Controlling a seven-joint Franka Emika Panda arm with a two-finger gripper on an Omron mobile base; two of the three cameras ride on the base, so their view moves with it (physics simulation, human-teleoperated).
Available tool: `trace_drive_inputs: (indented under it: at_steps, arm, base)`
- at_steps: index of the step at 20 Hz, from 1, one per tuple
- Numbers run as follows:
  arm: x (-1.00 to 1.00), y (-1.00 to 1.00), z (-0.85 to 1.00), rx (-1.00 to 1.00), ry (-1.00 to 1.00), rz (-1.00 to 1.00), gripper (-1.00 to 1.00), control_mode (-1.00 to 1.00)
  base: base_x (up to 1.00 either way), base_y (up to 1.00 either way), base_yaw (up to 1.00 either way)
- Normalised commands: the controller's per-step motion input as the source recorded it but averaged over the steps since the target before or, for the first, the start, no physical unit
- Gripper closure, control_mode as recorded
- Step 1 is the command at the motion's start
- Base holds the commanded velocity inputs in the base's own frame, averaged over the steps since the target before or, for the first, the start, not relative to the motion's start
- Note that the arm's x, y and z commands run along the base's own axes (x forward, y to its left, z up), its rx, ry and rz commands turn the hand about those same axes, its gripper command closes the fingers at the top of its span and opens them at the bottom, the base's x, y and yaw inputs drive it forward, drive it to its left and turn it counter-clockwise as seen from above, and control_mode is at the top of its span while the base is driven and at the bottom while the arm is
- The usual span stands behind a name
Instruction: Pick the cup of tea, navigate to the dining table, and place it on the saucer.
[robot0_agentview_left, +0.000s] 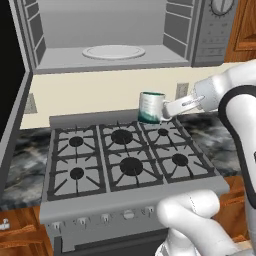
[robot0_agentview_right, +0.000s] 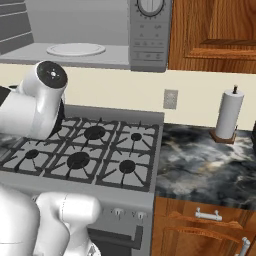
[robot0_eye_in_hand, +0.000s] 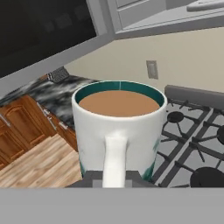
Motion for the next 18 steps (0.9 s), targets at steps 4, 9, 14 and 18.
trace_drive_inputs:
  at_steps: [4, 9, 14, 18]
  arm:
    - [-0.40, 0.00, -0.06, 0.00, -0.01, 0.00, 1.00, 1.00]
    - [0.00, 0.00, 0.00, 0.00, 0.00, 0.00, 1.00, 1.00]
    - [0.00, 0.00, 0.00, 0.00, 0.00, 0.00, 1.00, 1.00]
    - [0.00, 0.00, 0.00, 0.00, 0.00, 0.00, 1.00, 1.00]
  base:
    - [-0.25, 0.00, 0.00]
    - [-1.00, -0.12, -0.01]
    - [-0.56, -0.34, -0.29]
    - [0.07, -0.03, -0.78]
